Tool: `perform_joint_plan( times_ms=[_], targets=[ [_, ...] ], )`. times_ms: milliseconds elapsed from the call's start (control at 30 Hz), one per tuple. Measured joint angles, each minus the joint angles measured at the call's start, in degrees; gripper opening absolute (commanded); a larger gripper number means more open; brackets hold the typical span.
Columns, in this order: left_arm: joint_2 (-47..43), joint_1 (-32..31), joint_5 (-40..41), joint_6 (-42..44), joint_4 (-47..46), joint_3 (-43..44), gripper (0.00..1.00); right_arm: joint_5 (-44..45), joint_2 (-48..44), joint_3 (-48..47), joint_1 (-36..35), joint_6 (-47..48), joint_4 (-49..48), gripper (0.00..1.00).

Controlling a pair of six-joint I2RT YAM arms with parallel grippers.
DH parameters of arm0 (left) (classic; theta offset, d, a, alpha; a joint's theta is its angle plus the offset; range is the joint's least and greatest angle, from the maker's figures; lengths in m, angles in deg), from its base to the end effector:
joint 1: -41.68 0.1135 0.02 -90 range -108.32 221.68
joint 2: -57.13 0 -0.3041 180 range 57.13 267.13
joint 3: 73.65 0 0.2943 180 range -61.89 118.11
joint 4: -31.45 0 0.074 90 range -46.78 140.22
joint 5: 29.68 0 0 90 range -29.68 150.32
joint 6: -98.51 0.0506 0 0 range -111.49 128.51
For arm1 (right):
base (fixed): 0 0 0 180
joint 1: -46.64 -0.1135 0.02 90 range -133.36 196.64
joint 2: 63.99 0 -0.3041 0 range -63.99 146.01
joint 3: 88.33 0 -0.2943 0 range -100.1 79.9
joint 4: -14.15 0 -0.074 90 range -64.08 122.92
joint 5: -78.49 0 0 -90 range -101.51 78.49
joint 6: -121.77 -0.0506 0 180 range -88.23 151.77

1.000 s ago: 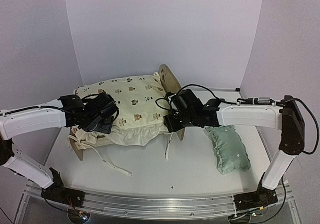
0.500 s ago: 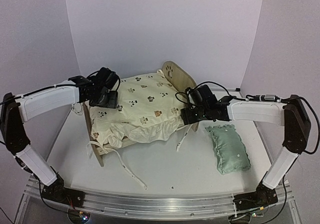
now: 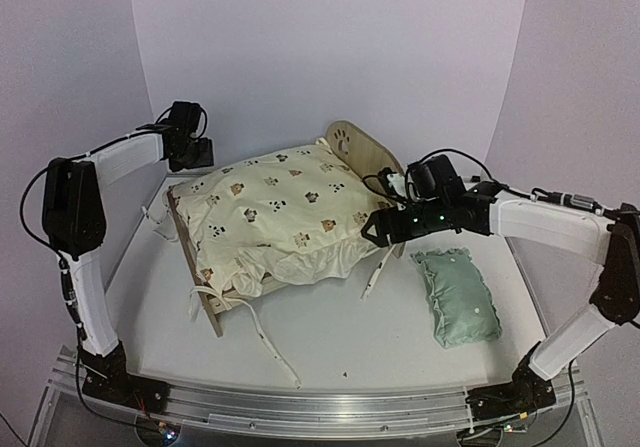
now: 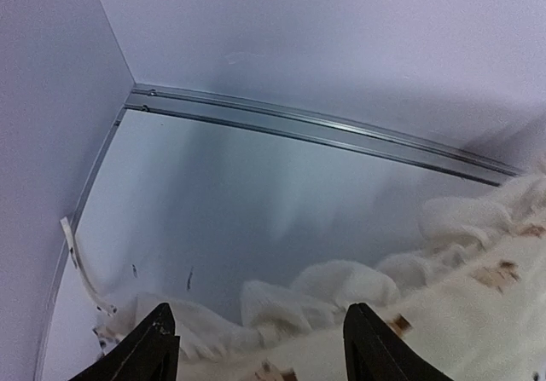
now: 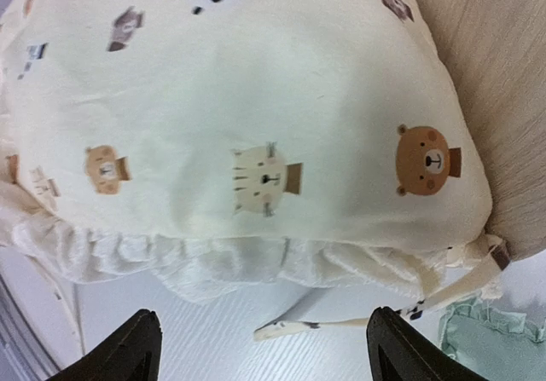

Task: Set up the pet bed

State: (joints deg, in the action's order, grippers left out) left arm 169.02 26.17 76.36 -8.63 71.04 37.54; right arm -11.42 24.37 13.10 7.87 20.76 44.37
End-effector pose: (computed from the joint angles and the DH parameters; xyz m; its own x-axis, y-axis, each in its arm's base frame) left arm 0.5060 -0.1259 0.3128 -0.6113 -0.1243 -0.7816 -0.1321 0.9898 -0.0541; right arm 0.3094 0.2484 0.2873 -0.6114 -0.2461 -0.7520 -0.5180 0.8429 0.1453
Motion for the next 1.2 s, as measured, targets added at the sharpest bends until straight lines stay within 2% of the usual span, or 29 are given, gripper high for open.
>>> perform_joint_plan(
  times_ms=[133,233,500,600,800,1000,1200],
  targets=[
    [9.9,3.5,-1.1,0.9,1.9,11.8,0.65,-2.6,-2.4,0.4,-1.9,-1.3,0.2,0.70],
    [16.0,4.9,-2.0,0.9,3.7,17.2,0.65,-3.2,-2.1,0.4,-4.6,-2.6,0.7,0.62],
    [22.5,7.9,-5.7,0.5,10.2,18.1,0.60,-2.7,4.2,-0.1,-9.9,-5.0,1.9,0.48],
    [21.3,8.3,-7.3,-0.6,8.9,14.8,0.59,-0.8,9.1,-1.8,-10.4,-5.8,3.7,0.46],
    [10.3,8.4,-9.7,-3.0,2.6,-4.0,0.55,4.3,18.9,-9.9,-10.4,-5.5,7.9,0.45],
    [2.7,9.0,-13.5,-5.4,-3.8,-17.3,0.52,7.4,23.4,-15.1,-10.5,-2.7,15.6,0.46],
    [-4.1,8.9,-11.5,-7.8,-10.3,-28.0,0.52,7.5,27.5,-20.0,-10.2,0.5,21.4,0.46]
  ],
)
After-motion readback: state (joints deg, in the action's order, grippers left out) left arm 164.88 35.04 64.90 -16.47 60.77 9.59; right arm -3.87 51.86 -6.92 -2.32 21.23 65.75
